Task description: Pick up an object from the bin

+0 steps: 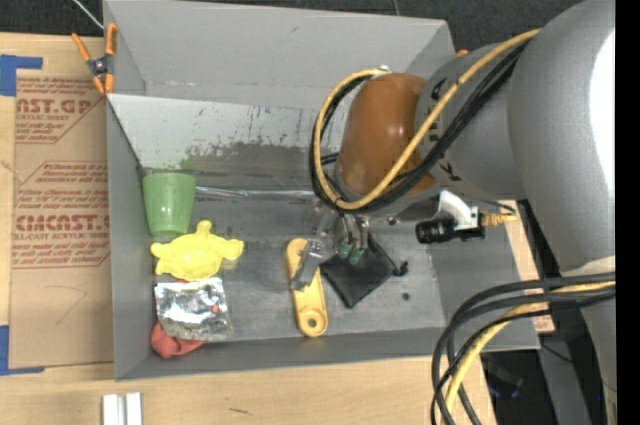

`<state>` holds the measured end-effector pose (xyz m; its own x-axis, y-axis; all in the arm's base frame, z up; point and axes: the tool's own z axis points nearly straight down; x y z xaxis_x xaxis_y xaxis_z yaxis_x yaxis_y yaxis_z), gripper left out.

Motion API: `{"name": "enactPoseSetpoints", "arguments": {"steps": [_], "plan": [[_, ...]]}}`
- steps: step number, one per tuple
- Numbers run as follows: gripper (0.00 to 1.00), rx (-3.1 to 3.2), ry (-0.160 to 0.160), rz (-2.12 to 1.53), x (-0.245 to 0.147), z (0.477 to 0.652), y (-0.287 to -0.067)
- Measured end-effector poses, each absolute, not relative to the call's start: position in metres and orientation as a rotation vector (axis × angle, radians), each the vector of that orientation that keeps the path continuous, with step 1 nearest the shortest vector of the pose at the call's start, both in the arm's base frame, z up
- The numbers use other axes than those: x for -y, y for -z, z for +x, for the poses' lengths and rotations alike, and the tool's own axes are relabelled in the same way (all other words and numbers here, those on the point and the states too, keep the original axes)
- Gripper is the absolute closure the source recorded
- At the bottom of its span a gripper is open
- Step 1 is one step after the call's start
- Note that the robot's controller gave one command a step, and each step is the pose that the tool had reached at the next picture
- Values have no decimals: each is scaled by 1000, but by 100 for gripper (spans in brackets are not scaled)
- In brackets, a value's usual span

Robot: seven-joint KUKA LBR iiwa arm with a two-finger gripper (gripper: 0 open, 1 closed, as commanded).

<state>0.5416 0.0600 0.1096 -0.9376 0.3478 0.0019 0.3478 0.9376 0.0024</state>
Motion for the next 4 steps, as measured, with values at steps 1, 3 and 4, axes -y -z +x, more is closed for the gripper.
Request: {"name": "enactPoseSetpoints", "arguments": {"steps": [1, 3, 4], "plan": [[0, 3126, 0, -280, -40, 551, -101], [100, 3068, 1, -666, -31, 547, -74], [100, 3068, 1, -666, -31, 547, -74]]}}
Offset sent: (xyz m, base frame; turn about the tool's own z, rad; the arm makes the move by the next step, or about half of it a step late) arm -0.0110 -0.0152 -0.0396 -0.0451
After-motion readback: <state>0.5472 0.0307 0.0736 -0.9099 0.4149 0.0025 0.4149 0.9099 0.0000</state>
